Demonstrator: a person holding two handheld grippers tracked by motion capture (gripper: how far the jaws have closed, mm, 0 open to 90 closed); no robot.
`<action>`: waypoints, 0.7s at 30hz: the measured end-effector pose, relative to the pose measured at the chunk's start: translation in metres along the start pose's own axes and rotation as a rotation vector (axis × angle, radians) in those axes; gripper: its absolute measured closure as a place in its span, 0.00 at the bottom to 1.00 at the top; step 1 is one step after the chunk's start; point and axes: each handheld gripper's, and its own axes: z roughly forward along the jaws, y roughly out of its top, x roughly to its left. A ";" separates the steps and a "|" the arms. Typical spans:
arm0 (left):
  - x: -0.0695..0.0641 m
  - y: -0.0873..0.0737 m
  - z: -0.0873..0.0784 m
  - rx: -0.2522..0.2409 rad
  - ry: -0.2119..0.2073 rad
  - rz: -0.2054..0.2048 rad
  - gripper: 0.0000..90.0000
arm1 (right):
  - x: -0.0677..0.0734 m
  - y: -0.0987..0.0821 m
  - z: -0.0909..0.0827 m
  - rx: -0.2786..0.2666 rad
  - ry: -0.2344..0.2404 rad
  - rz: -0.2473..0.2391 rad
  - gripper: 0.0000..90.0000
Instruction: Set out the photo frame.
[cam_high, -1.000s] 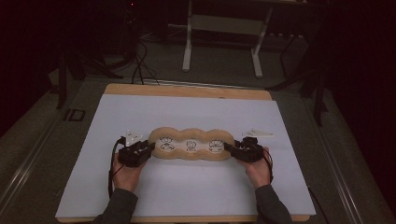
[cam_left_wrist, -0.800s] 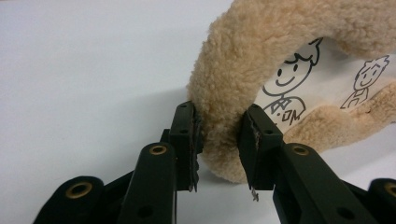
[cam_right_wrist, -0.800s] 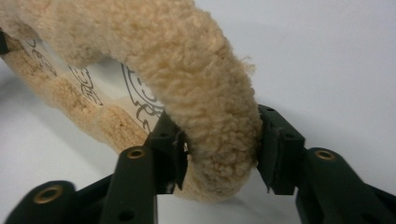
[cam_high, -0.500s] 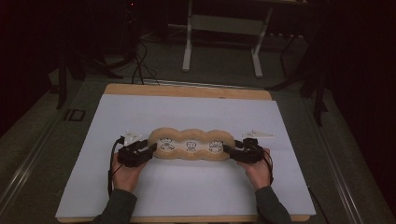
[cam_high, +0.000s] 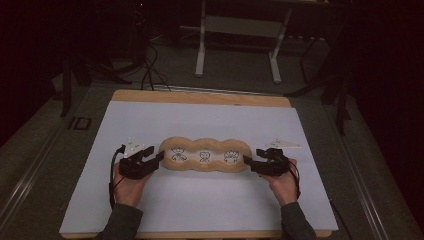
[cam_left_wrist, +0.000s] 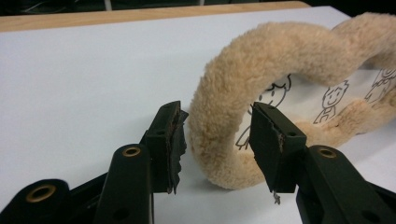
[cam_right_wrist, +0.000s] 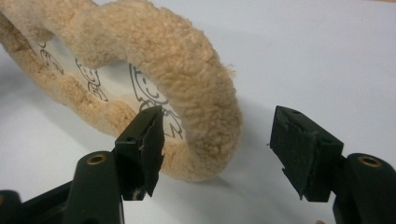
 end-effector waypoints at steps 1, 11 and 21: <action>0.001 0.001 -0.002 -0.002 -0.003 -0.001 0.60 | 0.000 0.000 -0.001 0.002 0.002 -0.004 0.38; 0.010 0.006 -0.016 0.019 -0.034 0.040 0.59 | -0.004 0.000 -0.012 0.066 0.031 -0.053 0.38; 0.018 -0.002 -0.014 0.070 0.005 0.082 0.58 | -0.017 -0.007 -0.017 0.119 0.014 -0.061 0.38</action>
